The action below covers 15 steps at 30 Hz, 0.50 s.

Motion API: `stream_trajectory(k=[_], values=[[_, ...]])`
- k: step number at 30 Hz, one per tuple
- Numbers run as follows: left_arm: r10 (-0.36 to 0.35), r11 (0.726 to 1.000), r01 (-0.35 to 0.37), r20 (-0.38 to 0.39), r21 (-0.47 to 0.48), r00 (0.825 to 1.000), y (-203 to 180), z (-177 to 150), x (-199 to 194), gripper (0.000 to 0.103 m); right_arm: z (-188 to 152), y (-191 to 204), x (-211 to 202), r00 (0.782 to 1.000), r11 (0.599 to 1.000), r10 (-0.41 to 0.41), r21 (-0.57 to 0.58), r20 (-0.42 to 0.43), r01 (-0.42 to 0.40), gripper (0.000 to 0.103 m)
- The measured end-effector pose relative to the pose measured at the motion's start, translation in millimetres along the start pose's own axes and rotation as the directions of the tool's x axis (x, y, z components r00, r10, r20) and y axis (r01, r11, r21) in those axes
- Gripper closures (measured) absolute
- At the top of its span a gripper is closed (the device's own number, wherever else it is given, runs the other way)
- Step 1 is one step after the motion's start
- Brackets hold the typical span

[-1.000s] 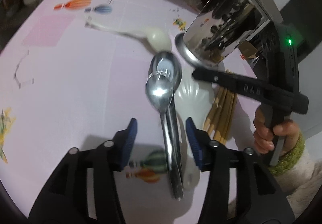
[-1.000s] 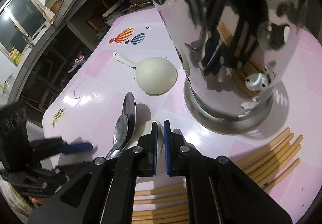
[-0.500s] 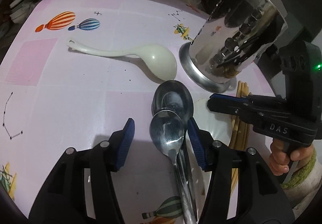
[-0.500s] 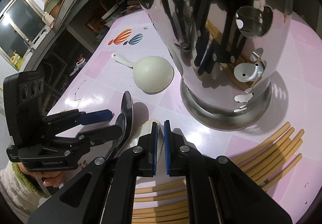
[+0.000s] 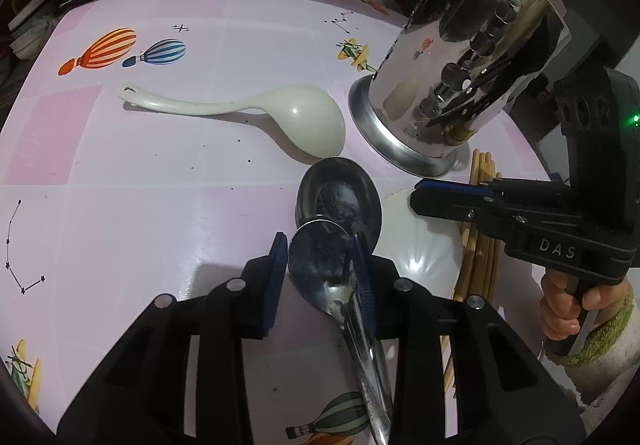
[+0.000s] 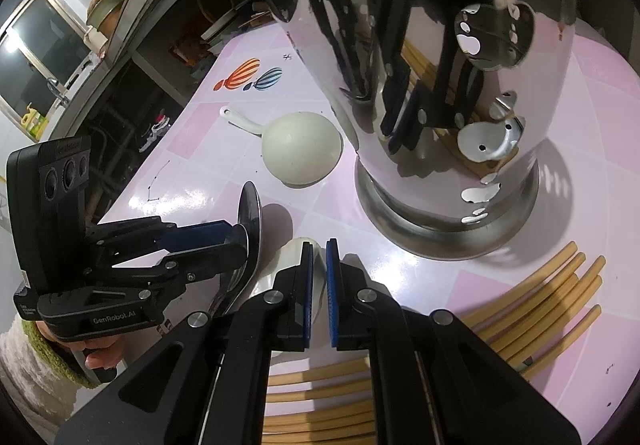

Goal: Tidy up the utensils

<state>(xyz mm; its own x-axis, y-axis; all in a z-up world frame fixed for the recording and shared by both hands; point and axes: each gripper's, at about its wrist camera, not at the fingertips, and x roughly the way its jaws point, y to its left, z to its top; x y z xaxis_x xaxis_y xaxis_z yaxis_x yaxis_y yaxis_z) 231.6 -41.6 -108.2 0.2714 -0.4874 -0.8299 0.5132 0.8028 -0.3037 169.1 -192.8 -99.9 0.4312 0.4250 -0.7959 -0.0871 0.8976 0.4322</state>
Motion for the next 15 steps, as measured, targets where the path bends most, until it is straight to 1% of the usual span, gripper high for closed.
stream_trajectory(k=[3,4,5,7,11,15], values=[[0.005,1.0,-0.005,-0.002,0.001,1.0,-0.2,-0.3,0.2,0.071,-0.7,-2.2,0.4,1.0,1.0,0.001,0.003,0.0,-0.001,0.096],[0.011,1.0,-0.011,-0.003,0.002,1.0,-0.3,-0.5,0.1,0.075,-0.9,-2.3,0.5,1.0,1.0,0.0,0.004,0.0,0.0,0.096],[0.021,1.0,-0.021,-0.005,0.002,1.0,0.1,-0.5,0.3,0.081,-0.8,-3.2,0.6,1.0,1.0,0.0,0.003,0.0,0.0,0.096],[0.035,0.999,-0.035,-0.007,-0.003,0.999,-0.1,-0.8,1.1,0.086,-1.1,-3.4,0.6,1.0,1.0,0.0,0.002,0.0,0.0,0.096],[0.036,0.999,-0.036,-0.006,-0.015,0.999,3.3,-2.6,-0.7,0.093,-0.7,-3.8,0.5,1.0,1.0,-0.002,0.002,0.0,0.002,0.096],[0.031,0.999,-0.031,-0.007,-0.022,0.999,7.1,-4.9,-3.7,0.096,-0.6,-6.5,-0.3,1.0,1.0,-0.003,0.008,0.001,0.003,0.096]])
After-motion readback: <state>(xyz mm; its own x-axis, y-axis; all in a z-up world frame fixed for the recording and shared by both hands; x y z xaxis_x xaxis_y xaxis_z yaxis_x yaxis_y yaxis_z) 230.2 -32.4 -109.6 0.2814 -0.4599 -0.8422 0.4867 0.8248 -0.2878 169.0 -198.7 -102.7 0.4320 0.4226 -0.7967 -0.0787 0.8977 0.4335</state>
